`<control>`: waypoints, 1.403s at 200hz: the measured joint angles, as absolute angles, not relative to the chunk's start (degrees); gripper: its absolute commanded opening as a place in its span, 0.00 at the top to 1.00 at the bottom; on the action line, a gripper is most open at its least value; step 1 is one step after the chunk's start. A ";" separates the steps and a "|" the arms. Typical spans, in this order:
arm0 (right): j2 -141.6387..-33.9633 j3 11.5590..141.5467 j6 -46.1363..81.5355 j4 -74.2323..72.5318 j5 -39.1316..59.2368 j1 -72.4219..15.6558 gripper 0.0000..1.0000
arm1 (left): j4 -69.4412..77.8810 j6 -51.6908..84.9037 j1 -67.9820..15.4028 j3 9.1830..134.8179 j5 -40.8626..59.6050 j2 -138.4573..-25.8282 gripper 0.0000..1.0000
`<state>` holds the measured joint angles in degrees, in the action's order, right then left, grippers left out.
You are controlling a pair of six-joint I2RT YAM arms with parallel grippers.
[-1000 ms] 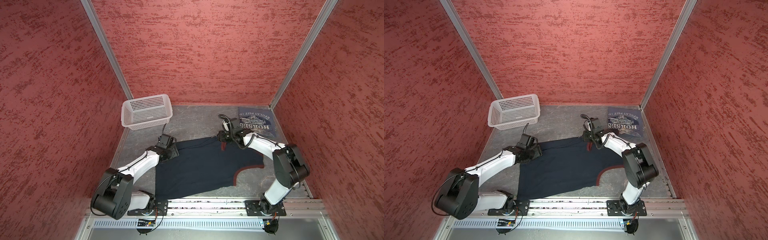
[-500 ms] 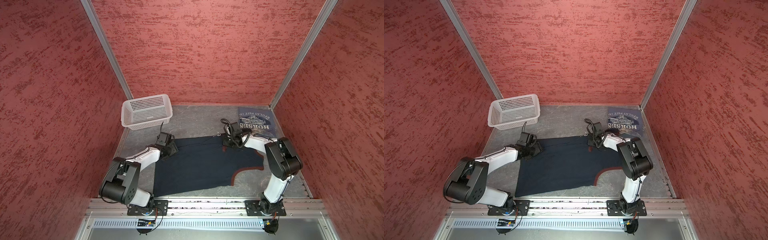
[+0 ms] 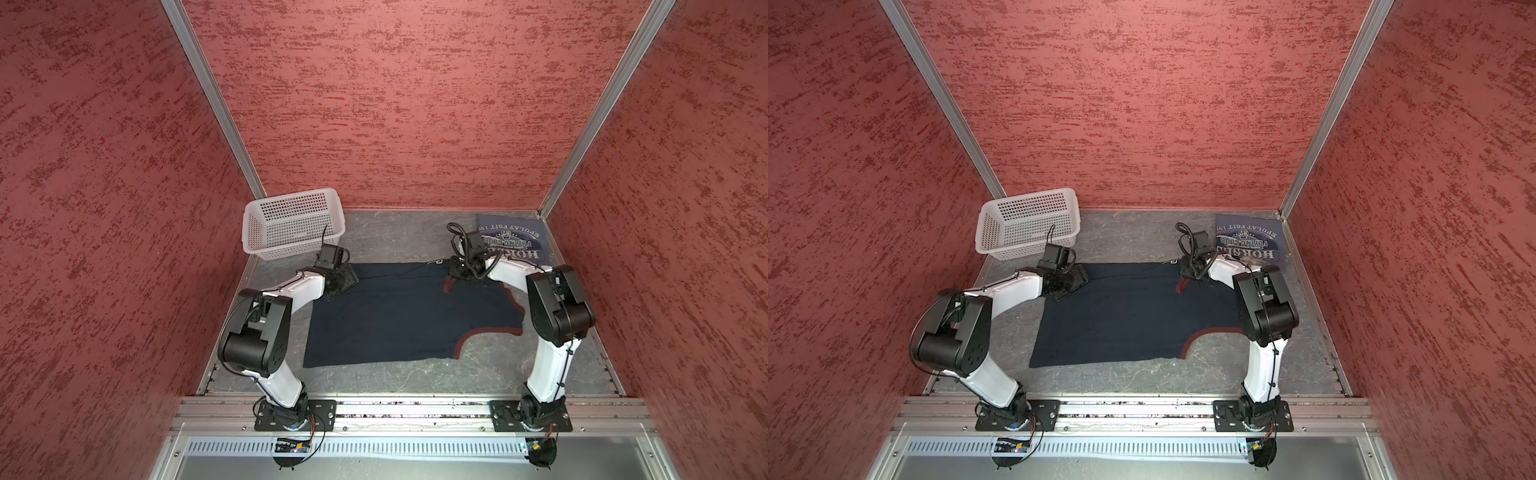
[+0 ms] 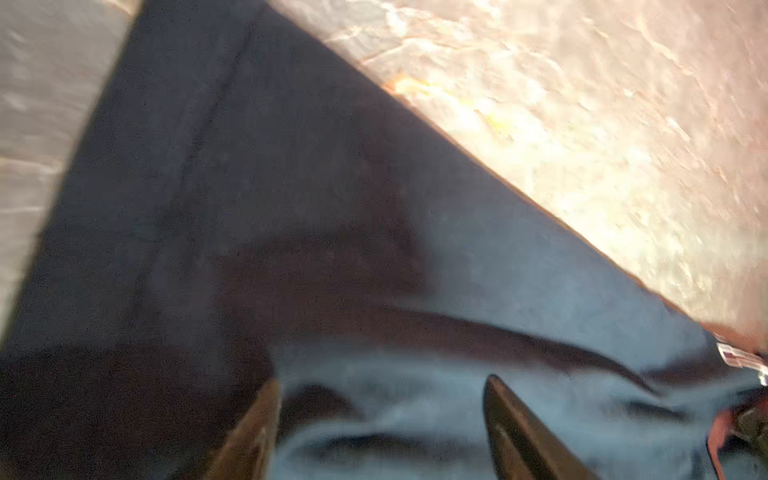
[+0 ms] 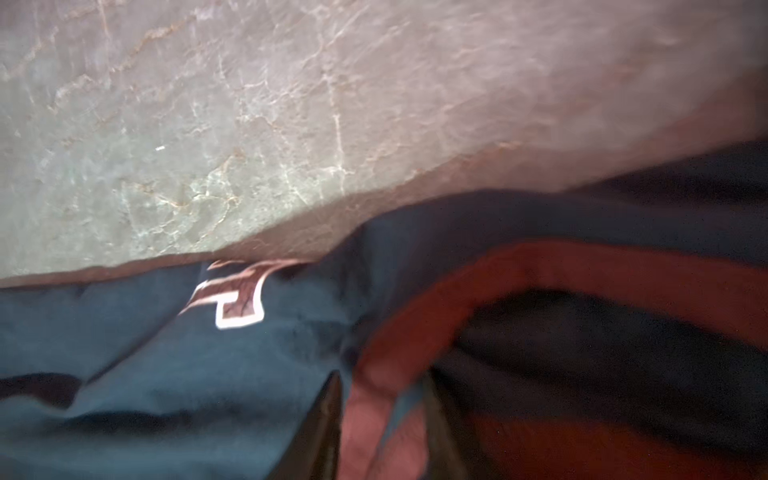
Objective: Fold and stack the tank tops
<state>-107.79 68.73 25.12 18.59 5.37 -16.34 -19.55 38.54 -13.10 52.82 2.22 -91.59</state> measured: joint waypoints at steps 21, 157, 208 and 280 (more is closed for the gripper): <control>-97.54 64.69 24.82 21.17 3.42 -18.57 0.52 | -23.79 38.65 -14.37 51.22 1.37 -81.45 0.15; -59.22 32.67 40.99 33.67 1.02 -37.60 0.51 | -59.51 69.95 -20.84 22.28 -9.80 -34.13 0.34; -58.11 29.93 44.27 32.80 1.78 -41.21 0.51 | -59.40 73.91 -21.23 21.82 -12.16 -37.52 0.46; -58.15 28.86 47.42 31.14 1.91 -44.64 0.52 | -51.83 75.72 -22.63 20.91 -12.88 -47.35 0.72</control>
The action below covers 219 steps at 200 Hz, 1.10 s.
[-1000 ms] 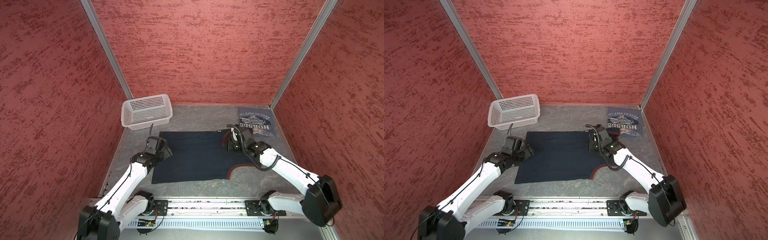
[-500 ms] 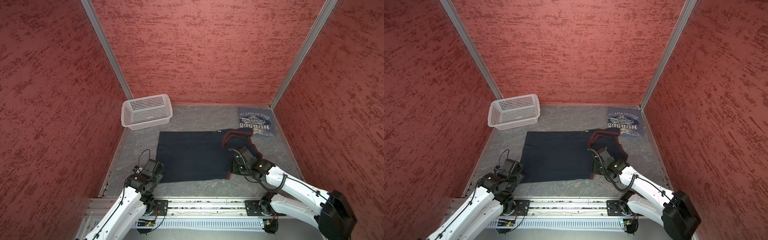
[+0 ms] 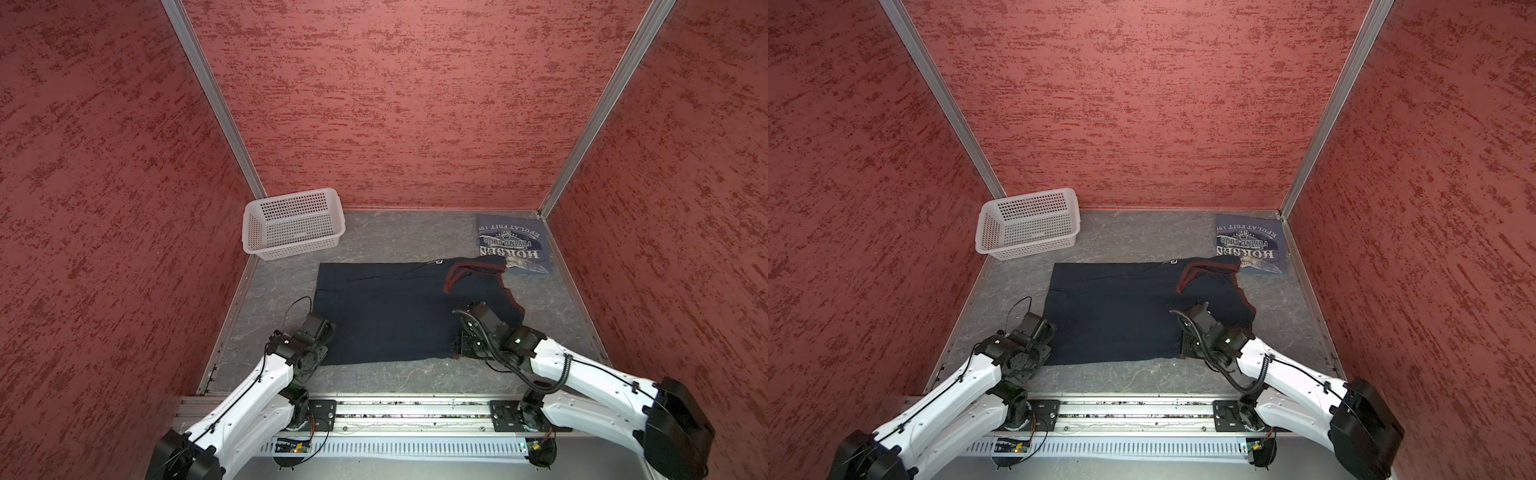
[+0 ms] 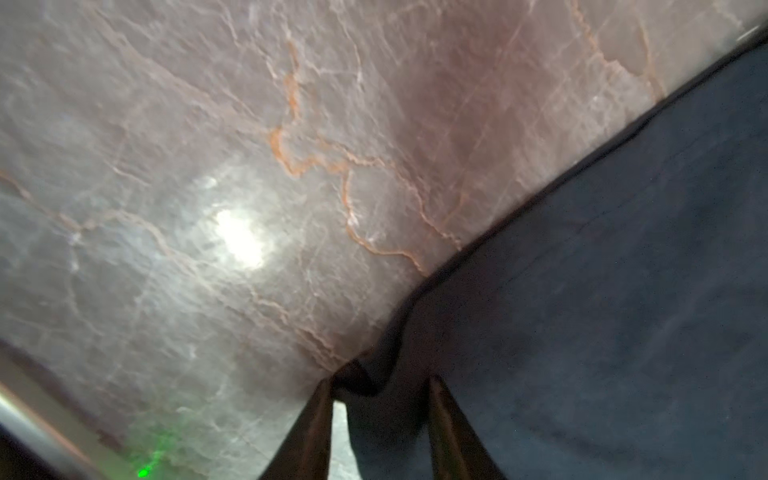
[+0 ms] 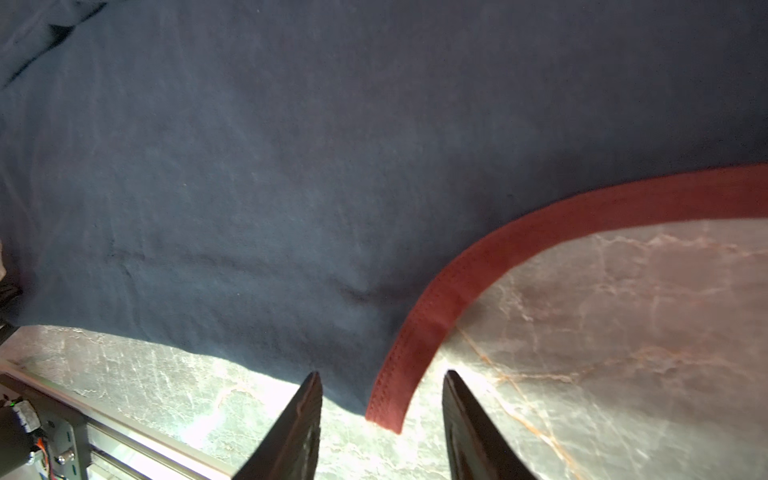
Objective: Fold and stack the tank tops
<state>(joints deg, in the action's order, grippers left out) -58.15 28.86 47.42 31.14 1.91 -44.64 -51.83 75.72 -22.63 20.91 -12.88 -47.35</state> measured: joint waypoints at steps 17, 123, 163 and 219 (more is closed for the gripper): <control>-58.43 28.86 47.72 31.00 1.93 -46.09 0.52 | -51.05 75.85 -22.74 20.91 -12.97 -47.42 0.80; -64.99 28.01 52.47 30.94 1.26 -52.07 0.50 | -49.74 75.18 -22.85 21.06 -12.99 -45.89 0.95; -65.32 28.69 52.07 29.63 0.80 -52.60 0.86 | -48.64 74.61 -22.85 22.13 -13.28 -45.80 0.95; -66.92 37.06 47.81 31.57 -6.55 -50.30 0.96 | -44.51 71.75 -20.91 29.28 -15.09 -50.54 0.95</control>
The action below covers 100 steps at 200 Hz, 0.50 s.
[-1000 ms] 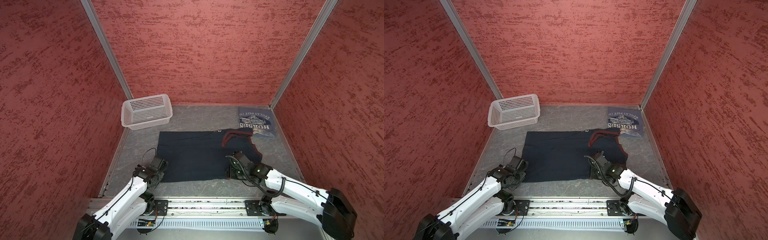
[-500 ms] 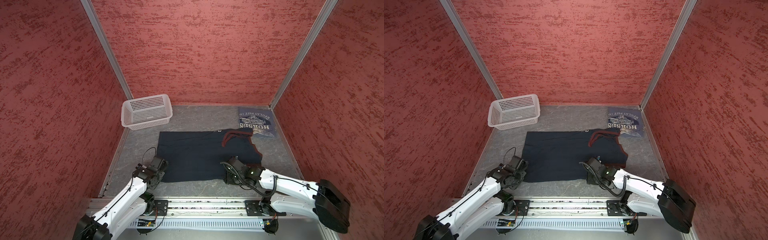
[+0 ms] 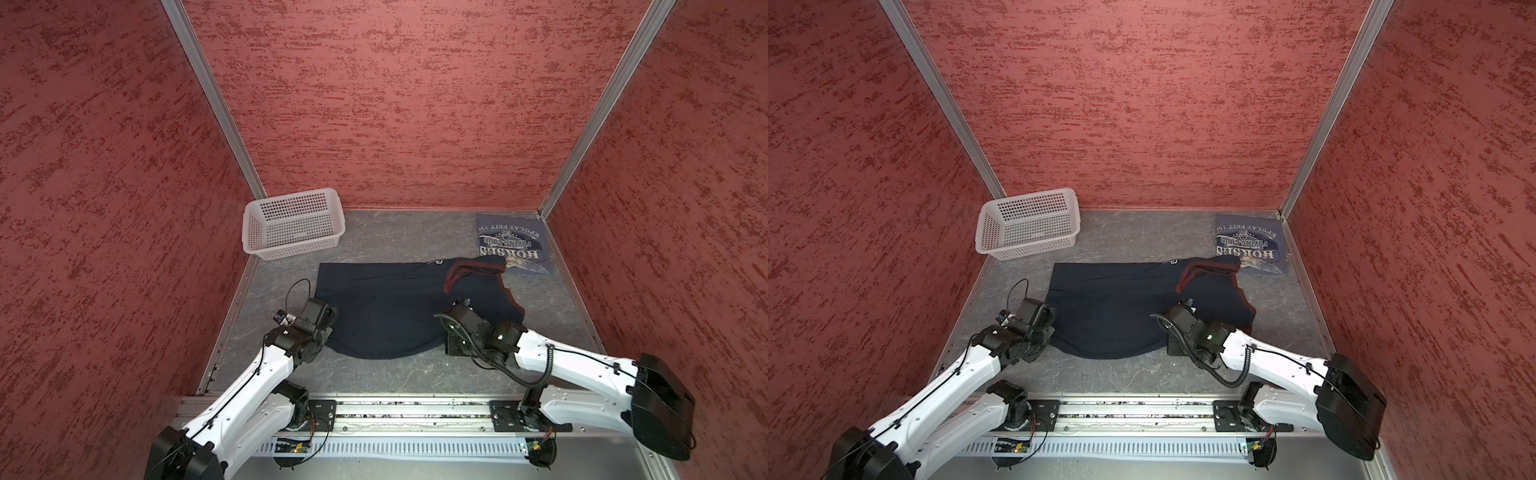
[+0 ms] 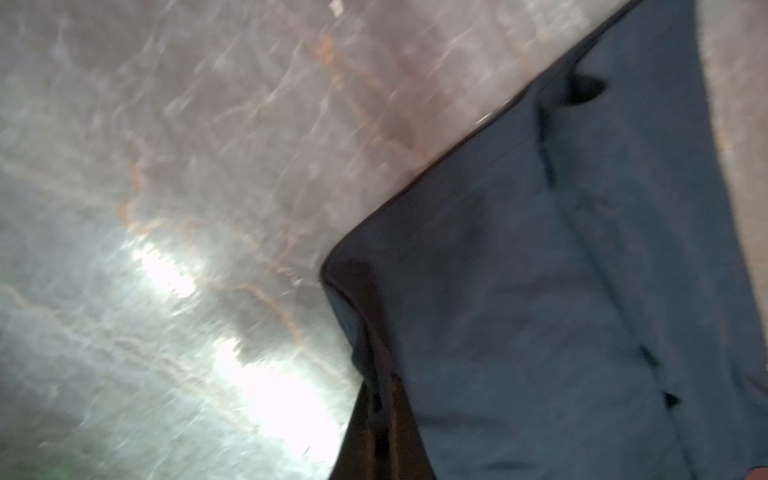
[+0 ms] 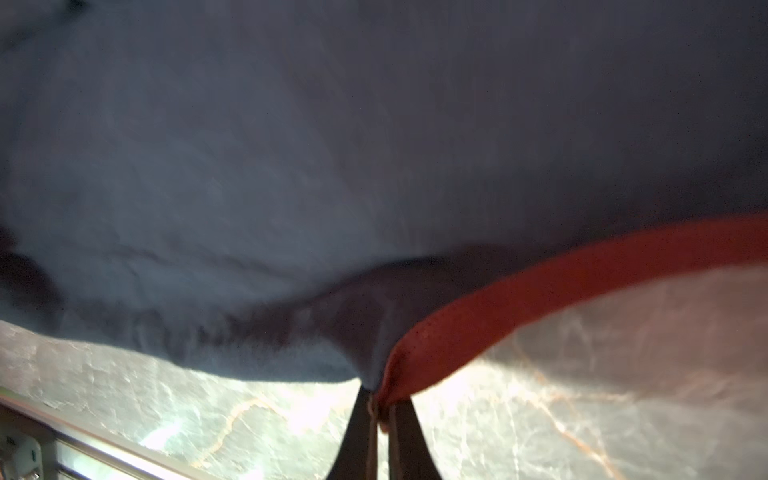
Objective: Fold and stack the tank tops
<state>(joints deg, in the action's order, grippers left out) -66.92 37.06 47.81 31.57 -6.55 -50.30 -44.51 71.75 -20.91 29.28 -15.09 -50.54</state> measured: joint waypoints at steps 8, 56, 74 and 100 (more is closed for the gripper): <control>-67.44 37.93 46.26 31.24 -7.07 -48.66 0.96 | -43.31 71.07 -20.08 30.09 -15.14 -51.96 0.95; -77.23 44.29 37.23 28.14 -7.07 -38.72 0.96 | -35.77 67.46 -14.61 33.63 -14.81 -62.96 0.96; -80.55 46.50 34.44 26.83 -6.39 -35.90 0.96 | -33.21 66.26 -13.15 35.48 -14.28 -67.44 0.96; -83.85 49.41 30.96 25.63 -5.54 -32.93 0.95 | -29.93 64.86 -11.66 38.24 -13.47 -73.45 0.97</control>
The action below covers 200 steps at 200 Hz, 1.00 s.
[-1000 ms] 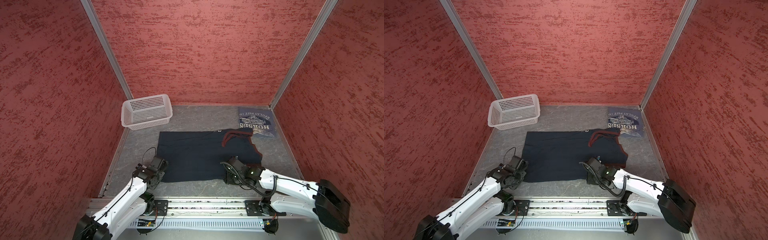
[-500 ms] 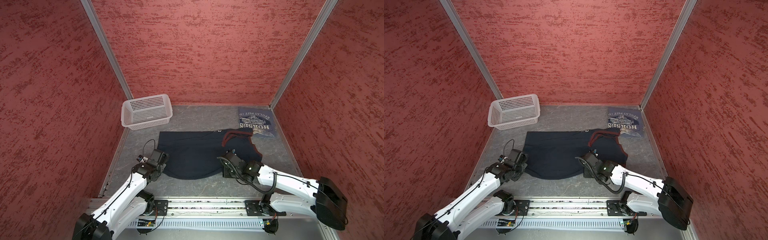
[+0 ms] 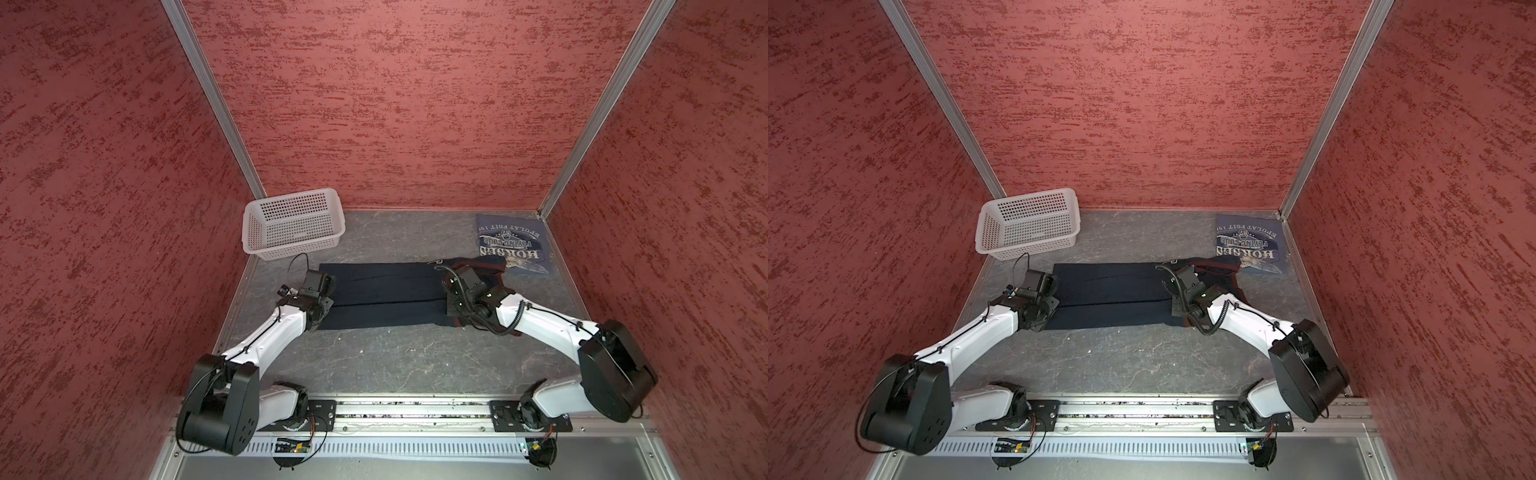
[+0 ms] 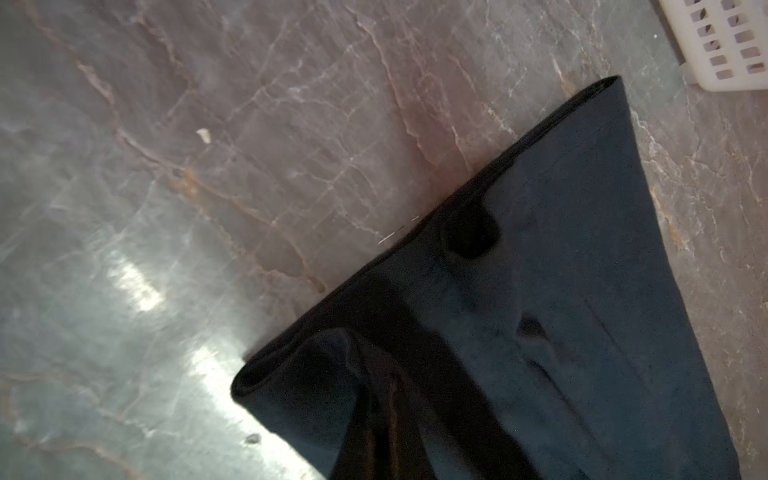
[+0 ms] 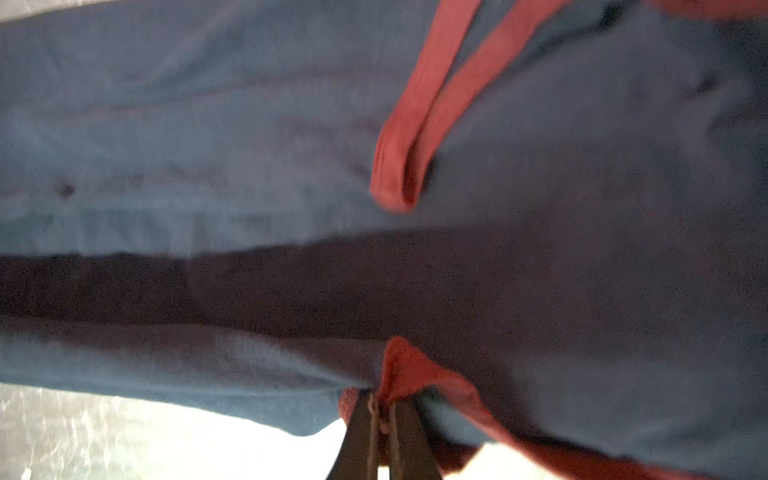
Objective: Fold and stack the tank tops
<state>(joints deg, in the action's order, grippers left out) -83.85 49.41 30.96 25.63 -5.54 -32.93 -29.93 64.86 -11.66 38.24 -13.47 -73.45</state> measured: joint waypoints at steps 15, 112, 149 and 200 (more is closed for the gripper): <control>-85.86 50.87 29.47 24.67 -5.06 -31.94 0.93 | -28.36 64.40 -10.98 39.20 -13.17 -75.79 0.96; -93.91 53.89 25.50 22.79 -6.52 -29.28 0.46 | -26.20 59.90 -6.66 44.47 -12.12 -83.90 0.55; -89.03 53.93 23.88 25.08 -8.29 -29.08 0.41 | -28.36 55.44 -5.15 45.39 -12.21 -79.88 0.40; -77.28 48.27 25.10 26.41 -4.45 -29.82 0.42 | -29.91 51.09 -13.93 44.73 -11.60 -71.99 0.36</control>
